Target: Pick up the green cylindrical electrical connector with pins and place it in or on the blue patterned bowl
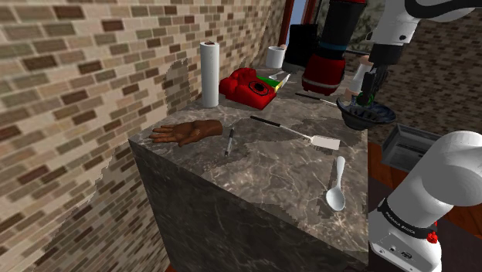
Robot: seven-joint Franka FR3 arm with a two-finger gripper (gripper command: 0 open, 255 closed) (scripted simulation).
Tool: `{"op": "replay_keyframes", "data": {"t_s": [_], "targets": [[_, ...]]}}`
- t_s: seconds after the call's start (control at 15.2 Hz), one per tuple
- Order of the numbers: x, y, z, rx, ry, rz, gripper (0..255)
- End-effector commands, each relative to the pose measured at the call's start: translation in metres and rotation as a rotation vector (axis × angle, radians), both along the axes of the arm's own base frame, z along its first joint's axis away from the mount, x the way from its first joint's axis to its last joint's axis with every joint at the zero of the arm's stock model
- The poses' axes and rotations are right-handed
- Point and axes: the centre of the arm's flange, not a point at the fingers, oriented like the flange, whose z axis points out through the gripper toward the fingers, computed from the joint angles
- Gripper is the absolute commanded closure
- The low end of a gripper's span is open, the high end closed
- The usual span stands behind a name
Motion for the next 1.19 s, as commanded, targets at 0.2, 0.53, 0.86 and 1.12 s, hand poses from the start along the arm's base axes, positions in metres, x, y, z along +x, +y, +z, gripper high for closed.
{"op": "replay_keyframes", "data": {"t_s": [0.2, 0.53, 0.86, 1.12], "targets": [[0.000, 0.000, 0.000, 0.000, 0.000, 0.000, 0], [0.005, -0.004, 0.039, 0.000, 0.000, 0.000, 0], [0.006, -0.005, 0.049, 0.000, 0.000, 0.000, 0], [0.006, -0.005, 0.049, 0.000, 0.000, 0.000, 0]]}}
